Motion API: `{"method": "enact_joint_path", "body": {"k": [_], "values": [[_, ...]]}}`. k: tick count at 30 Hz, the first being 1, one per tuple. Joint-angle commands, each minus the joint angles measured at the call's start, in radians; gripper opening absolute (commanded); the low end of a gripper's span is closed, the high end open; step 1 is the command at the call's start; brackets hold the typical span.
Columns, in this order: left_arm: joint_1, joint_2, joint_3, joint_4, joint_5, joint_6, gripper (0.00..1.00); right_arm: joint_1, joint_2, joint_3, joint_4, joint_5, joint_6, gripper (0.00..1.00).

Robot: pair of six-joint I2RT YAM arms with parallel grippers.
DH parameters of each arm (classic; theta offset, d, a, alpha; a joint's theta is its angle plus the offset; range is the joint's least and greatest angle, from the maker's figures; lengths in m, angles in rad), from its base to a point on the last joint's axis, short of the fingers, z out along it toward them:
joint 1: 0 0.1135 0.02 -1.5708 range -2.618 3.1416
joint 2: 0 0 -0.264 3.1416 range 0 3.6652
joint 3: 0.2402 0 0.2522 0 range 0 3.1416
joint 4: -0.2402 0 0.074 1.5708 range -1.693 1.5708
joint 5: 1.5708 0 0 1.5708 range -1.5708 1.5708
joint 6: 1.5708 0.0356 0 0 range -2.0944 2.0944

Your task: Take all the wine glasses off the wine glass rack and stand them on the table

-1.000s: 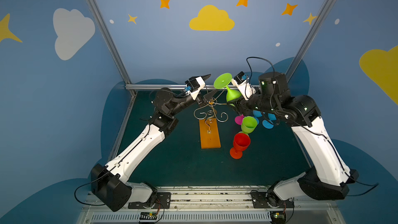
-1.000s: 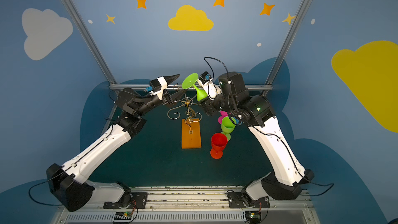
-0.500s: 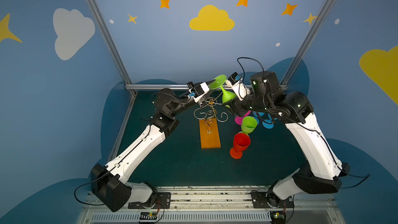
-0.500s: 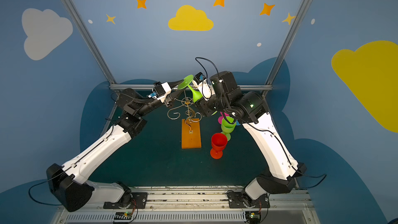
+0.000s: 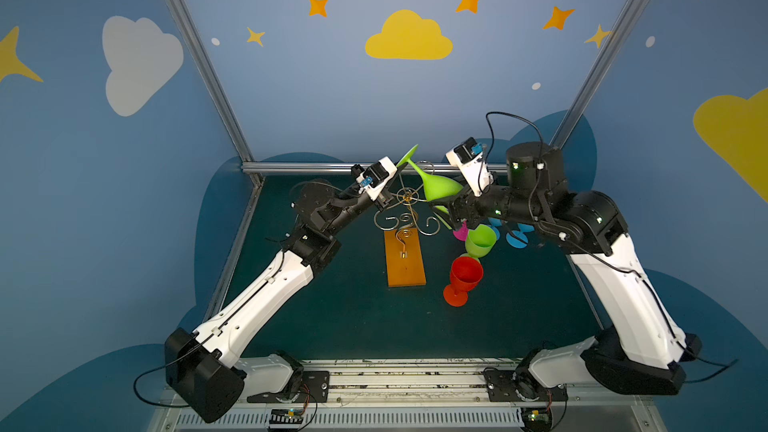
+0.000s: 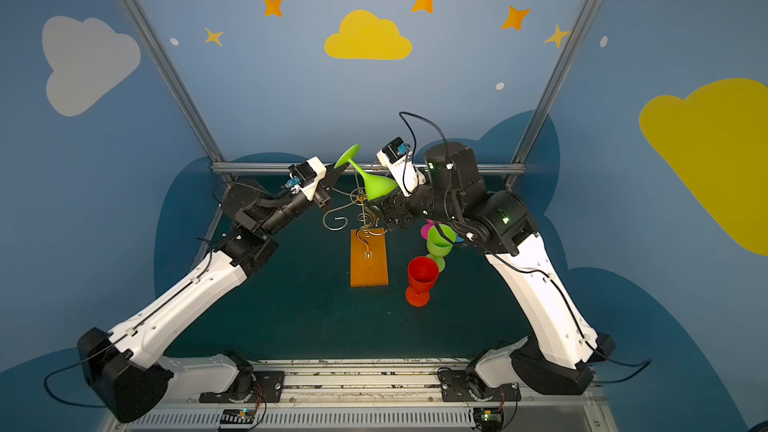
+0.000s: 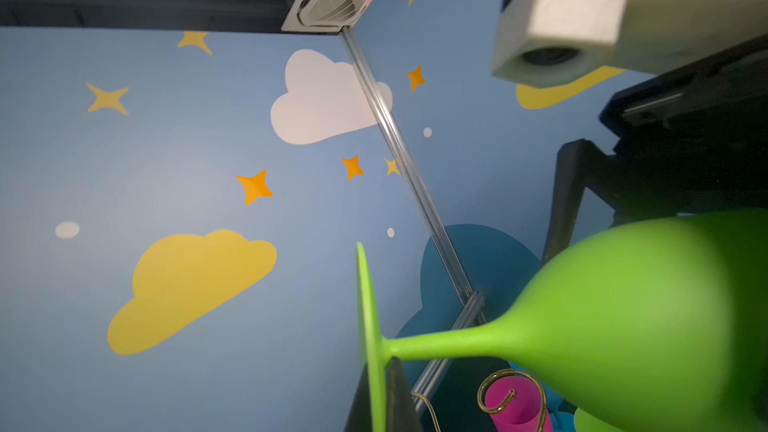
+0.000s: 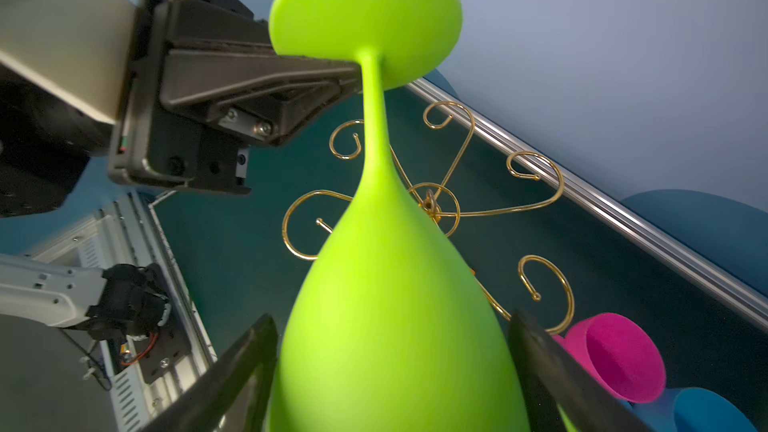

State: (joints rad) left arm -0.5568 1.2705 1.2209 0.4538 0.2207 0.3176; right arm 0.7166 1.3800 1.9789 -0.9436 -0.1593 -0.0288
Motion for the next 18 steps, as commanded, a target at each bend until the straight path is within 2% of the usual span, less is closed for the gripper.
{"method": "enact_joint_path", "body": {"k": [1,4,8,13,18], "values": [[0.002,-0.041,-0.001,0.013,-0.125,-0.182,0.03,-0.047,-0.102,-0.132,0.242,-0.185,0.069,0.86],[0.007,-0.046,-0.01,-0.018,-0.124,-0.289,0.03,-0.094,-0.2,-0.272,0.439,-0.255,0.138,0.86],[0.017,-0.055,-0.031,-0.018,-0.099,-0.378,0.03,-0.14,-0.3,-0.385,0.566,-0.267,0.192,0.86],[0.034,-0.059,-0.042,-0.011,-0.068,-0.444,0.03,-0.163,-0.398,-0.461,0.595,-0.245,0.211,0.85],[0.04,-0.067,-0.057,0.005,-0.044,-0.468,0.03,-0.17,-0.439,-0.5,0.573,-0.173,0.226,0.77]]}}
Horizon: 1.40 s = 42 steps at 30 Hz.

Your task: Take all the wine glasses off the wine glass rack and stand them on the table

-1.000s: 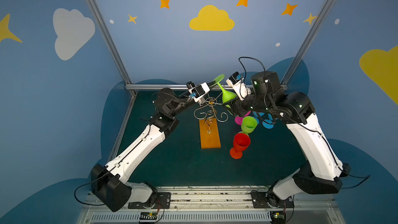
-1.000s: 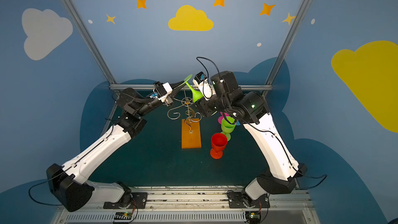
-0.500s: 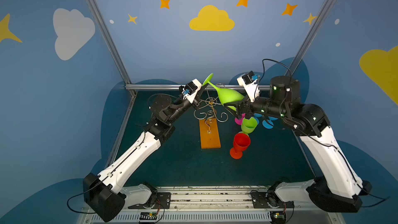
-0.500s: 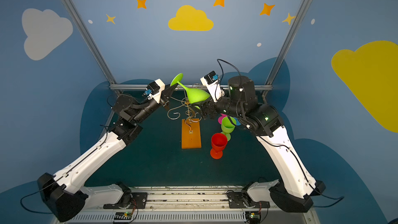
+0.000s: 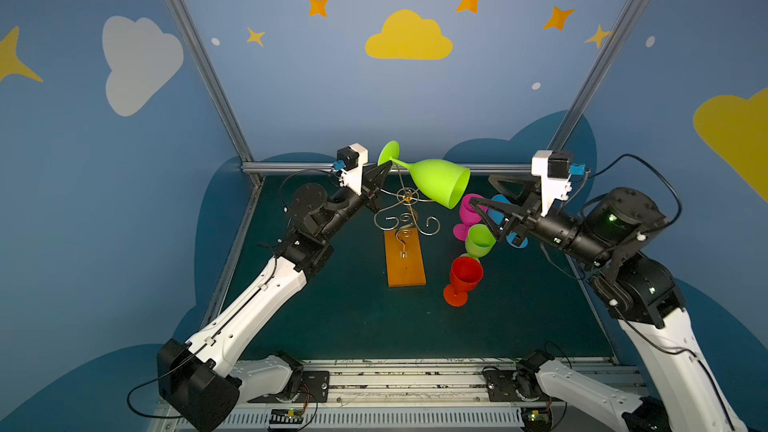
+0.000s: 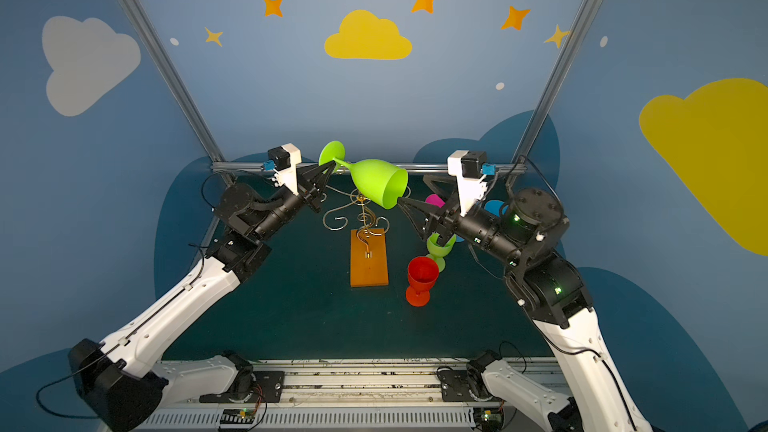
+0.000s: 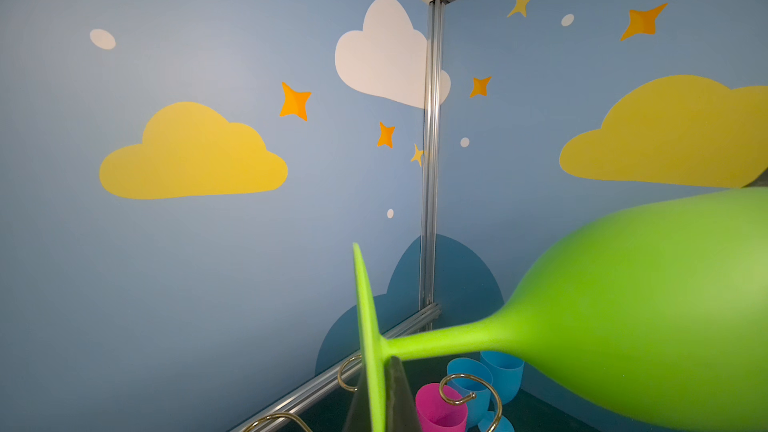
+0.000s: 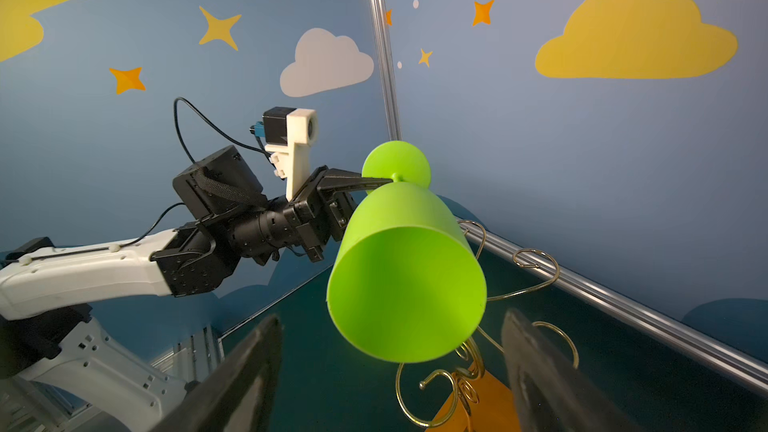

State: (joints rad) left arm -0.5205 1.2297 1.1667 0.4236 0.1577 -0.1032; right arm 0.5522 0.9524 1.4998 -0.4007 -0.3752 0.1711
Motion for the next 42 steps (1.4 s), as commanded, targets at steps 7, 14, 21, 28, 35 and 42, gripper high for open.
{"method": "enact_joint_path", "body": {"k": [7,14,21,28,35,42], "values": [[0.005,-0.038,-0.017,0.05,0.069,-0.062,0.03,-0.008,0.058,0.011,-0.004,0.102,0.047,0.65],[0.005,-0.039,-0.028,0.06,0.134,-0.069,0.03,-0.007,0.138,0.038,0.038,0.034,0.083,0.4],[0.006,-0.039,-0.024,0.04,0.115,-0.024,0.07,-0.006,0.145,0.05,0.049,0.016,0.105,0.0],[0.032,-0.094,-0.079,0.044,0.021,-0.056,1.0,-0.005,0.089,0.047,0.016,0.057,0.088,0.0],[0.159,-0.217,-0.234,0.042,-0.161,-0.155,1.0,0.023,0.057,0.091,-0.117,0.027,0.026,0.0],[0.375,-0.293,-0.329,-0.019,-0.168,-0.288,1.0,0.173,0.058,0.081,-0.321,0.066,-0.071,0.0]]}}
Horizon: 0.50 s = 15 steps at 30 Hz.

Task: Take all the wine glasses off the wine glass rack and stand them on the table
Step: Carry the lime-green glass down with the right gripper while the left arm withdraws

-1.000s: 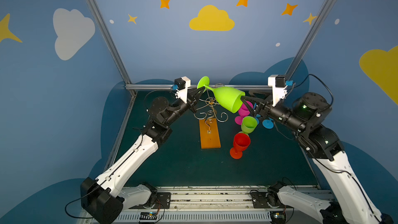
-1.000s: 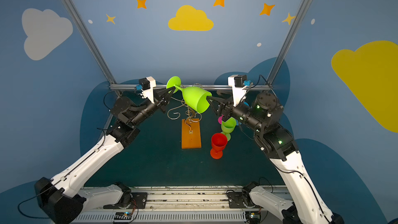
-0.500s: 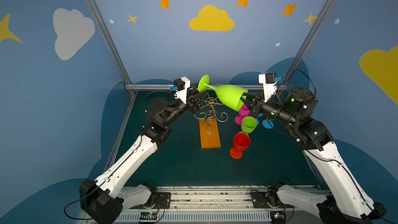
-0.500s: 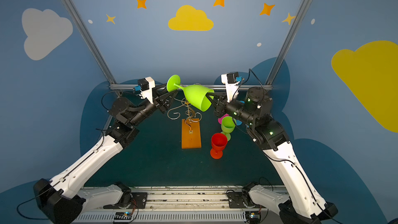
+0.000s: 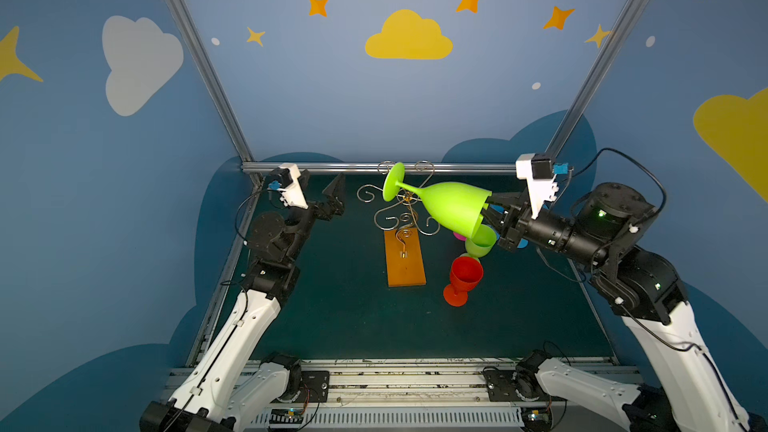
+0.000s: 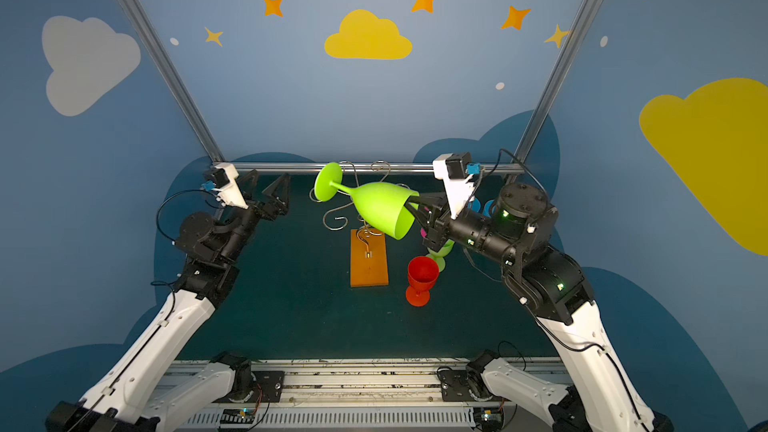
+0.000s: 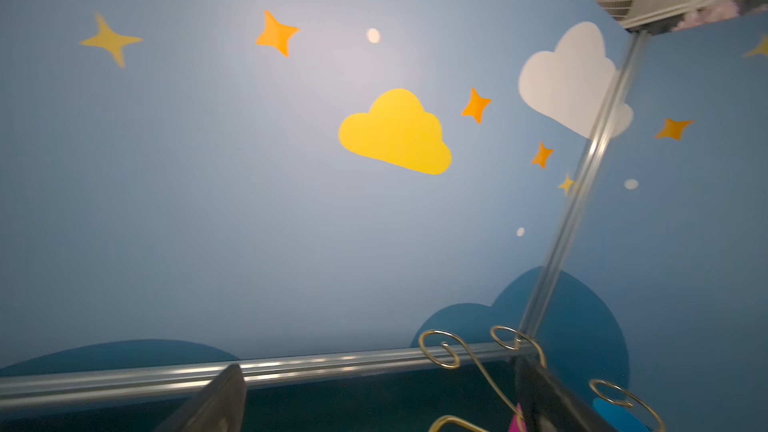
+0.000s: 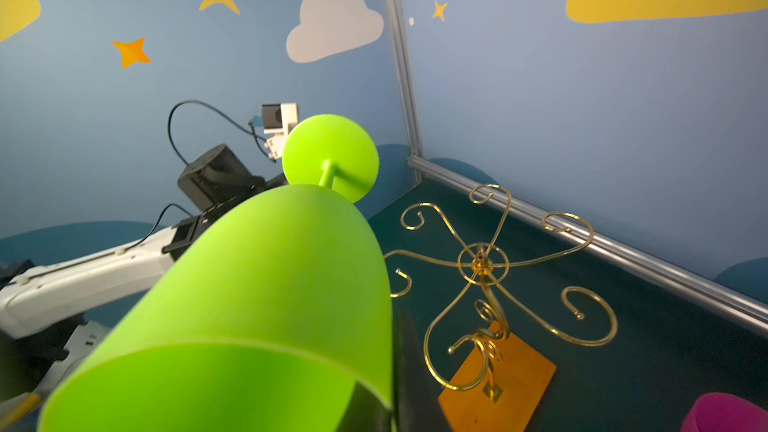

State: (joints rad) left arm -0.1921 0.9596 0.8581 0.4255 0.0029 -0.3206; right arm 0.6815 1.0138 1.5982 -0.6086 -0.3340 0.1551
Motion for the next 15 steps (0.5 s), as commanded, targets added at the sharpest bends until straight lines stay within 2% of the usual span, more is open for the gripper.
{"method": "enact_joint_path", "body": {"k": [1,8,15], "values": [[0.069,-0.027,-0.032,-0.023,0.0,-0.081,1.0,0.072,-0.008,-0.032,-0.14,0.046,-0.067,0.0],[0.188,-0.048,-0.085,-0.035,0.026,-0.147,1.0,0.259,-0.031,-0.119,-0.319,0.228,-0.096,0.0],[0.206,-0.047,-0.107,-0.032,0.004,-0.087,1.0,0.398,-0.004,-0.212,-0.555,0.463,0.007,0.0]]}}
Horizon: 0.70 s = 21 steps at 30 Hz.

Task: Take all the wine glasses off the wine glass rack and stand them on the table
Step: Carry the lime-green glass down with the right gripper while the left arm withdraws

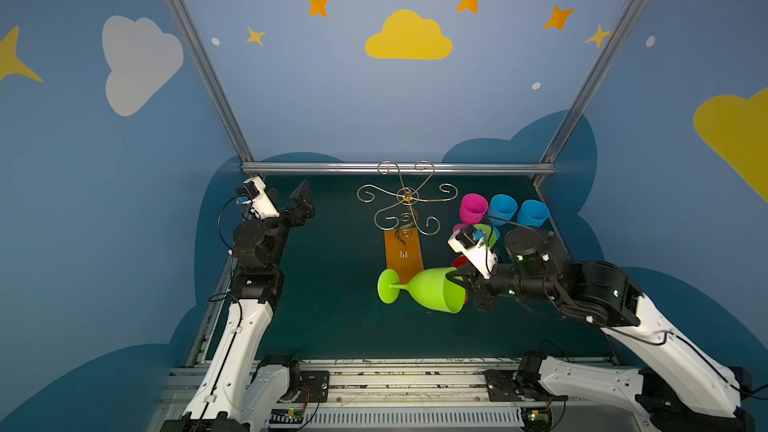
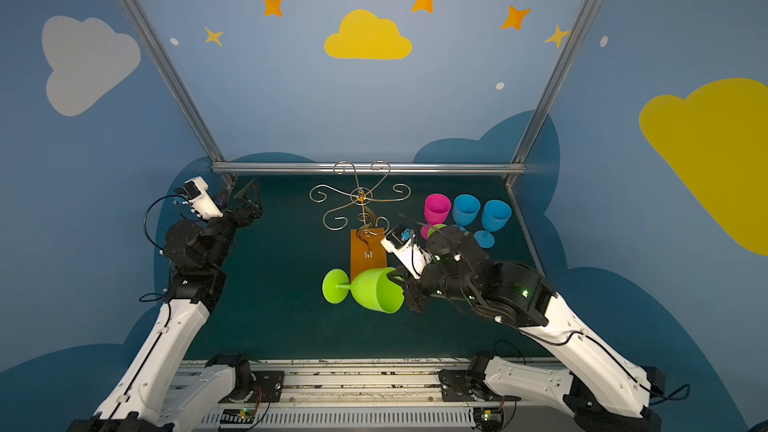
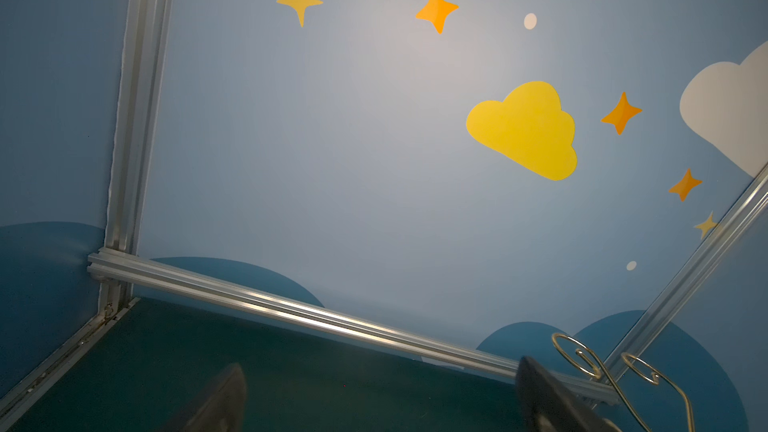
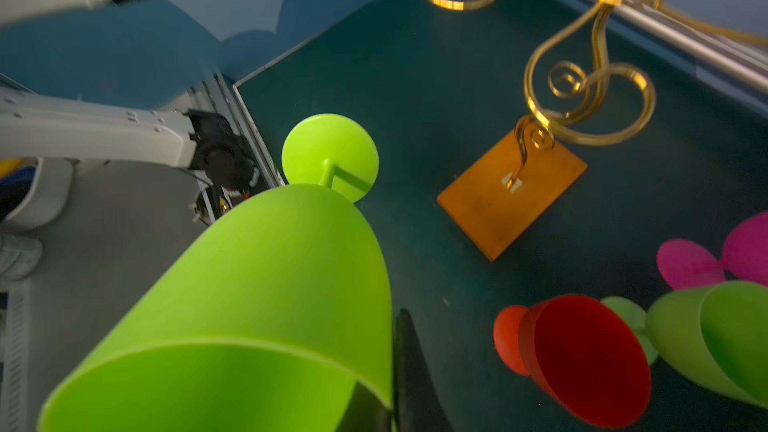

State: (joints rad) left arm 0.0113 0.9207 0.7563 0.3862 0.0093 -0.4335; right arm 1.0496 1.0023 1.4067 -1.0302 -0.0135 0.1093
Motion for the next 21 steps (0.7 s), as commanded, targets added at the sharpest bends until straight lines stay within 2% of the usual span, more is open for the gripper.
{"method": "enact_joint_path", "body": {"k": [1,4,9,21], "values": [[0.004,-0.005,-0.006,0.008,-0.006,0.029,1.0,0.04,0.016,-0.033,-0.16,0.175,0.072,0.0],[0.009,-0.003,-0.015,0.014,-0.009,0.027,1.0,0.059,0.035,-0.078,-0.187,0.243,0.131,0.0],[0.01,-0.003,-0.019,0.013,-0.009,0.028,1.0,0.065,0.077,-0.164,-0.125,0.304,0.199,0.0],[0.01,-0.013,-0.022,0.0,-0.009,0.043,1.0,0.064,0.269,-0.192,-0.04,0.326,0.277,0.0]]}}
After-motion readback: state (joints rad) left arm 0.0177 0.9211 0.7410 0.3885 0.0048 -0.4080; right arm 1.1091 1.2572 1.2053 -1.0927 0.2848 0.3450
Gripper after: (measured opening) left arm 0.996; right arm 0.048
